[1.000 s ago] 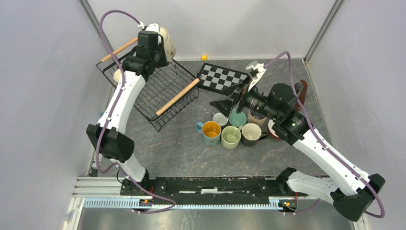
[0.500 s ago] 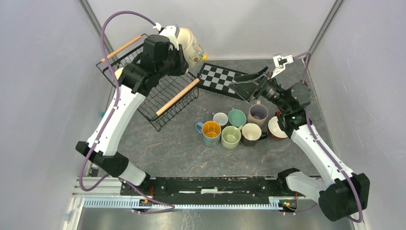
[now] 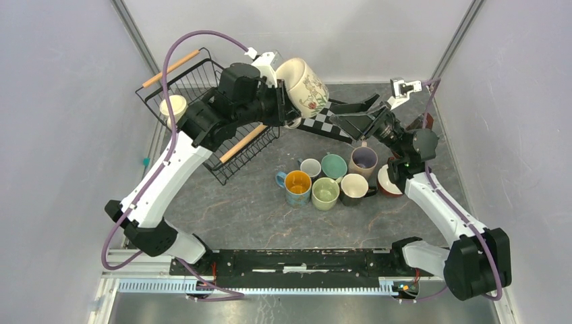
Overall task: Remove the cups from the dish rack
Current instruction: Place the cup at the center of the board.
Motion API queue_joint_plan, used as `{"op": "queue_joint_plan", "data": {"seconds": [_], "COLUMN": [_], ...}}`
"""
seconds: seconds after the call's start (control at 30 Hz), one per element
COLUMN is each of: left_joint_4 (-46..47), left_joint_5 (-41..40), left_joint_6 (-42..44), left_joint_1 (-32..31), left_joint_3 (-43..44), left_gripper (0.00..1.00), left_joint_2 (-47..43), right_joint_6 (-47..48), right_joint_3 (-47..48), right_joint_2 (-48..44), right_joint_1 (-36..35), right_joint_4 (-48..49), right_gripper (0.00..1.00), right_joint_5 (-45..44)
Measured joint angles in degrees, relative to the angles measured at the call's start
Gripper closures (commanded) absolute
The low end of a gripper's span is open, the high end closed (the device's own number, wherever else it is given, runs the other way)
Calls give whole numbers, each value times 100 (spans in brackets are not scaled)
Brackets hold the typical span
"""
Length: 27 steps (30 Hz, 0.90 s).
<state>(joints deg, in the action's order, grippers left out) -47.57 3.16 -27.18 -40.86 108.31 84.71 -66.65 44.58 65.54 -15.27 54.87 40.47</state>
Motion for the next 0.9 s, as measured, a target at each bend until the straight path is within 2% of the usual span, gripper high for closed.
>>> {"op": "queue_joint_plan", "data": {"seconds": [0.37, 0.63, 0.9], "left_joint_4": [601, 1652, 2299], "left_joint_5": [514, 896, 1102], "left_joint_6": [-658, -1373, -1720], "left_joint_1": [-330, -365, -516], "left_joint_3": [-431, -1248, -1598], "left_gripper": [98, 98, 98], "left_joint_2": [-70, -304, -317], "right_joint_6": [-437, -984, -1172], "right_joint_3": [-7, -7, -7], "right_joint_2": [195, 295, 295], "right_joint_1": [0, 0, -52], "right_joint_4": [645, 1220, 1362], "right_gripper": [2, 2, 13], "right_joint_5": [-63, -138, -214]}}
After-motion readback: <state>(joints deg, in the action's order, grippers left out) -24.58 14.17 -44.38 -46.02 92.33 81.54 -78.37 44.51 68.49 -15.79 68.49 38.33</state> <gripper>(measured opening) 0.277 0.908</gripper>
